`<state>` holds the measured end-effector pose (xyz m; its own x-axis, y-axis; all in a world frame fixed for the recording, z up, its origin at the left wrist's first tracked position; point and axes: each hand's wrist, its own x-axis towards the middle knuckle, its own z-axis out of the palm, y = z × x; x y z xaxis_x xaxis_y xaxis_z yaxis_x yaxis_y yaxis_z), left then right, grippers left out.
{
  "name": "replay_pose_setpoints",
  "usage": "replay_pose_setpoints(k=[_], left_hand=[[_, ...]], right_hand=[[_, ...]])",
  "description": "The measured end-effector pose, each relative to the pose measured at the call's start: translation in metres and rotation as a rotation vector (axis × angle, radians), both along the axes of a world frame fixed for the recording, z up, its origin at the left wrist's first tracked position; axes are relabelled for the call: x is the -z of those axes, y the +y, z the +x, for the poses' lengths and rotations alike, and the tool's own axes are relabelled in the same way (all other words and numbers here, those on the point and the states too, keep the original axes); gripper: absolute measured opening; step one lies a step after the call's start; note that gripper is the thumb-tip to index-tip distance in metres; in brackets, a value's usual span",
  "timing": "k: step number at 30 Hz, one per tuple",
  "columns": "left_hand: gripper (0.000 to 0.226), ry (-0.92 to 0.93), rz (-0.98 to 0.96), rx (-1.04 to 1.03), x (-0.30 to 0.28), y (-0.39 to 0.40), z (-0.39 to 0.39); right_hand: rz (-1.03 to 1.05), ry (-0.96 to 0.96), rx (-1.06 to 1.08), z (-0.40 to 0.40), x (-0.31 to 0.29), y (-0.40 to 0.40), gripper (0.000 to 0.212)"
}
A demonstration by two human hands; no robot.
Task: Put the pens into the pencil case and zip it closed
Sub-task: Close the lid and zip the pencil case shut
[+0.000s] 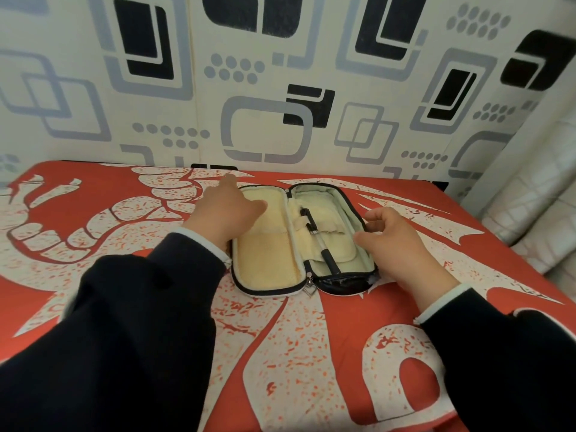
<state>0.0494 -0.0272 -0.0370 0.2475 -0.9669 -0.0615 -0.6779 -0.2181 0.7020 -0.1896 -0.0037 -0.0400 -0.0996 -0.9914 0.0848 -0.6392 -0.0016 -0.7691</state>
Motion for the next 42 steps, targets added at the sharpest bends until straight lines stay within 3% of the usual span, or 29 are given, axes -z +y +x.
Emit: replay_pose_setpoints(k=[4,11,15,17,19,28,34,42], left_hand=[[0.077,0.211,-0.028,-0.066,-0.004,-0.001,0.001],[0.072,0.411,0.008,-0.044,-0.007,-0.002,-0.002],[0.057,0.775,0.019,-0.021,-0.010,0.003,-0.004],[0.044,0.873,0.026,0.009,-0.012,0.005,-0.004],[0.048,0.937,0.029,0.040,-0.013,0.006,-0.004],[0.056,0.929,0.090,0.148,-0.011,0.011,-0.012],[0.034,0.913,0.082,0.249,-0.010,0.016,-0.019],[0.017,0.947,0.082,0.228,-0.004,0.011,-0.018]], right_hand=[[0.043,0.004,0.018,0.001,0.002,-0.003,0.050],[0.055,-0.015,0.032,0.003,0.003,-0.005,0.048],[0.030,-0.005,0.026,0.003,0.004,-0.005,0.049],[0.017,-0.028,0.027,0.003,0.004,-0.006,0.050],[0.007,-0.060,0.030,0.004,0.004,-0.007,0.049],[-0.086,-0.159,0.022,0.008,0.004,-0.009,0.045],[-0.203,-0.206,0.021,0.017,0.000,-0.013,0.032],[-0.298,-0.339,-0.008,0.026,-0.002,-0.020,0.034]])
